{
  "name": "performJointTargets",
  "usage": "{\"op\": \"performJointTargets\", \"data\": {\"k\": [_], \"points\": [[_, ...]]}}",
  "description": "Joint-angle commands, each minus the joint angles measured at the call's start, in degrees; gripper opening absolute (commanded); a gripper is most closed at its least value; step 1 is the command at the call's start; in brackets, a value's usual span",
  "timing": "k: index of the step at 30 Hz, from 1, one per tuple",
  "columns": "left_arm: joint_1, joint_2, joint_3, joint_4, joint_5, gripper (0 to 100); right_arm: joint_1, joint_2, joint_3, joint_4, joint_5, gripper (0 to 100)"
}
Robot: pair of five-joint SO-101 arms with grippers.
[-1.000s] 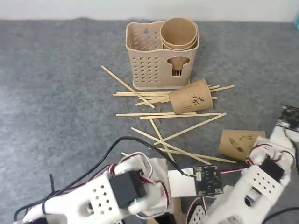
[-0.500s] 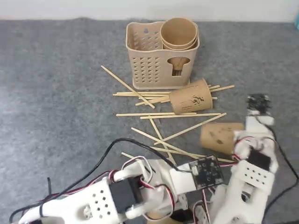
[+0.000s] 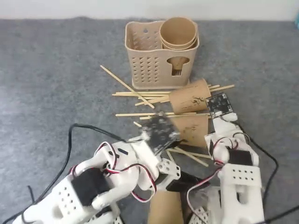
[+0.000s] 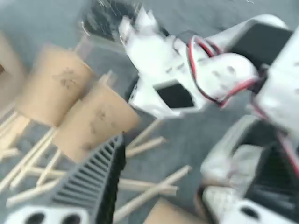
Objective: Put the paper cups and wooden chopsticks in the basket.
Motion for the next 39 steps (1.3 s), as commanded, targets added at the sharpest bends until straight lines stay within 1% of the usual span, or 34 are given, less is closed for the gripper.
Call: {"op": "performJointTargets", "data": {"k": [1, 4, 7, 10, 13, 15, 19, 24, 27, 30, 33, 37, 39], "points": [[-0.6, -1.2, -1.8, 0.6, 0.4, 42, 4.6, -0.7, -2.1, -0.8, -2.6, 2.2], [-0.8, -1.2, -1.4, 4.6, -2.8, 42, 8.7, -0.7, -5.1, 0.0, -4.7, 2.2], [-0.8, -1.2, -1.4, 10.1, -5.9, 42, 12.6, -0.7, -8.6, 3.7, -5.1, 2.2], [-0.8, -1.2, -1.4, 15.2, -7.1, 42, 15.9, -0.7, -11.2, 7.5, -5.2, 2.2], [-0.9, -1.2, 0.9, 17.0, -7.8, 42, 18.4, -0.7, -12.7, 10.2, -5.2, 2.2], [-1.5, -1.2, 4.7, 15.4, -7.8, 42, 20.7, -0.7, -13.6, 11.5, -5.2, 2.2], [-5.2, -1.1, 11.6, 9.7, -7.8, 42, 25.2, -0.7, -15.6, 14.2, -5.0, 2.2], [-5.5, -0.8, 12.4, 10.7, -10.3, 42, 29.2, -0.7, -15.6, 13.8, -3.4, 2.2], [-5.5, -0.7, 12.4, 12.9, -12.0, 42, 30.8, -0.7, -15.6, 13.7, -2.1, 2.2], [-5.7, -0.7, 12.4, 13.7, -12.8, 42, 33.0, -0.7, -15.6, 11.6, -2.1, 2.2], [-5.2, -0.7, 14.6, 12.1, -12.8, 42, 35.8, -0.7, -15.6, 9.0, -2.0, 2.2], [-0.6, -0.6, 22.8, 5.5, -12.8, 42, 38.7, -0.7, -15.7, 6.6, -1.8, 2.2], [0.5, -0.6, 25.8, 2.5, -12.7, 42, 39.6, -0.7, -15.7, 6.6, -1.7, 2.2]]}}
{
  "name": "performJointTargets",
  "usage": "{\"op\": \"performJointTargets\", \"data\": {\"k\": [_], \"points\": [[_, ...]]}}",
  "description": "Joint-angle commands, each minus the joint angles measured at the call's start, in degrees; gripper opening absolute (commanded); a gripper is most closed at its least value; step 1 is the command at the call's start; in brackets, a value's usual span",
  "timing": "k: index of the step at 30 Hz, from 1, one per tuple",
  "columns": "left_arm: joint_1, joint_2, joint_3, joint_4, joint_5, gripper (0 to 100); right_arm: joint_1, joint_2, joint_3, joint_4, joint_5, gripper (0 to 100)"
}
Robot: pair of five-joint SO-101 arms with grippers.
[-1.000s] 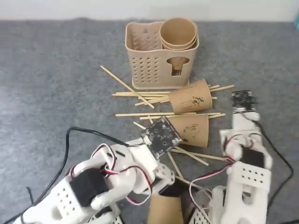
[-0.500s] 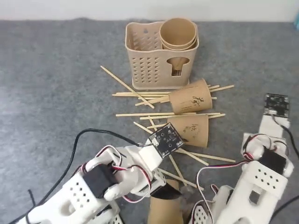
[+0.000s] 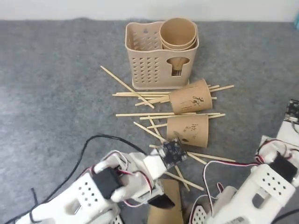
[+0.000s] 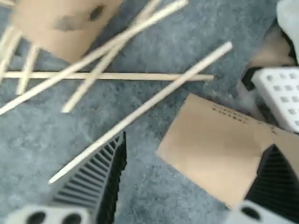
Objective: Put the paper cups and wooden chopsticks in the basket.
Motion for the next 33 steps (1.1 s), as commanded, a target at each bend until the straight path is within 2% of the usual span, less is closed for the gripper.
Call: {"op": "performJointTargets", "data": {"k": [1, 10, 13, 17, 24, 30, 33], "points": [[2.6, -0.1, 5.3, -7.1, -0.5, 42, 1.7, -0.7, -3.3, -1.4, 0.8, 2.2], [1.5, -0.1, 6.3, -9.9, -0.4, 42, 2.7, -0.7, -3.3, -1.4, 0.7, 2.2], [-4.2, 0.0, 6.3, -13.0, -1.1, 42, 3.1, -0.7, -3.3, -1.2, 0.7, 2.2], [-12.7, 0.0, 6.4, -15.3, -8.1, 42, 4.6, -0.7, -3.5, -1.5, 0.7, 2.2], [-20.3, 0.0, 6.5, -15.4, -12.6, 42, 6.5, -0.7, -5.5, -1.1, 0.7, 2.2], [-22.3, -0.2, 3.5, -14.9, -10.7, 41, 6.5, -0.7, -5.8, -1.0, 0.5, 2.2], [-21.9, -0.2, -2.6, -9.9, -4.9, 32, 6.5, -0.7, -5.8, -0.7, 0.3, 2.2]]}}
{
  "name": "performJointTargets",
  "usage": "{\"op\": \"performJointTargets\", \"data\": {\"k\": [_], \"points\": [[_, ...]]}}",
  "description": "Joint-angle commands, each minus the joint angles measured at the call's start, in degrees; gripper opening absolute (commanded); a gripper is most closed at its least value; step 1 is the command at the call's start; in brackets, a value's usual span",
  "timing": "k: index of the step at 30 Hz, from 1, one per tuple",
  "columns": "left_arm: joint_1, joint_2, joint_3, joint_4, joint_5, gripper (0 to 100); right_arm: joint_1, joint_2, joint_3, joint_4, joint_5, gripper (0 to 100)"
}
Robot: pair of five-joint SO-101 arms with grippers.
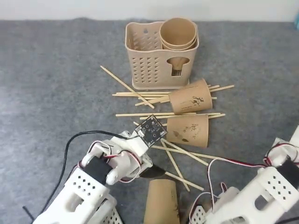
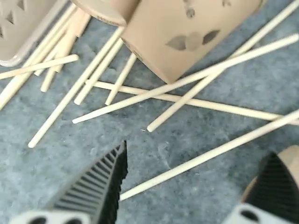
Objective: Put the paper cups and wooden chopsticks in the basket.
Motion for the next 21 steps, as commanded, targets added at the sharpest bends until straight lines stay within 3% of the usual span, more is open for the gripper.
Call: {"op": "performJointTargets", "data": {"k": [1, 6, 12, 21], "points": [[0.0, -0.3, -10.8, 6.0, 7.1, 26, 0.7, -0.7, -3.5, 0.7, 0.2, 2.2], [2.9, -0.3, -21.2, 13.0, 9.0, 1, 0.6, -0.7, -3.6, 2.2, 0.2, 2.2], [19.9, -0.3, -21.4, 23.8, 10.8, 1, 0.6, -0.7, -3.6, 1.8, 0.2, 2.2], [43.1, -0.2, -19.3, 21.8, 16.9, 1, 0.5, -0.7, -3.6, 1.5, 0.2, 2.2]]}}
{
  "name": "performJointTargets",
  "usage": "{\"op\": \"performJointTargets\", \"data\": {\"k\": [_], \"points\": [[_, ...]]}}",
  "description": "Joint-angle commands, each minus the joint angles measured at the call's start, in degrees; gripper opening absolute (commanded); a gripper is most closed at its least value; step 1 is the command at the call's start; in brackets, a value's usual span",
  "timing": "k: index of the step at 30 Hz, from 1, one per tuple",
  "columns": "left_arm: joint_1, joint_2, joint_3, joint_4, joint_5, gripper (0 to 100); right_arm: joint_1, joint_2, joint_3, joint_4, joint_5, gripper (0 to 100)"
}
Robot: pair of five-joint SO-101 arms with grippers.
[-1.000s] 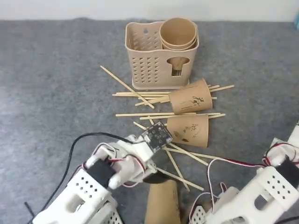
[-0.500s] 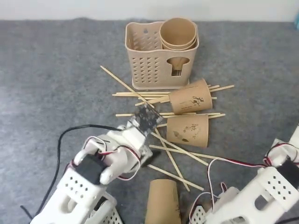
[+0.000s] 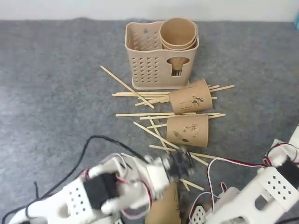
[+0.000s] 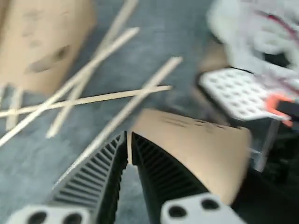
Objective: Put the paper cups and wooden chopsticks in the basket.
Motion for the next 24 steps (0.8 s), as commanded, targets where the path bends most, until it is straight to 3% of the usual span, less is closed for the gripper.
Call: {"op": "performJointTargets", "data": {"k": [1, 5, 11, 15, 18, 24], "points": [[12.8, -0.2, 0.8, -2.0, 4.1, 1, 0.5, -0.7, -3.6, -0.2, 0.2, 2.2], [14.8, 3.9, 3.4, -6.2, 4.5, 1, 0.6, -0.5, -3.6, -1.0, 0.2, 2.2], [14.9, 22.5, 6.5, -18.2, 8.7, 1, 1.0, -0.6, -3.7, -1.4, -1.3, 2.2], [14.9, 29.6, 7.1, -24.2, 10.9, 1, 10.2, 0.0, -6.8, -4.7, -4.1, 2.2], [14.8, 29.2, 7.1, -25.2, 11.6, 1, 18.7, 0.0, -9.4, -6.5, -7.0, 2.4], [8.6, 22.6, 7.1, -22.2, 12.2, 1, 19.3, 0.0, -8.8, -7.9, -5.1, 2.3]]}}
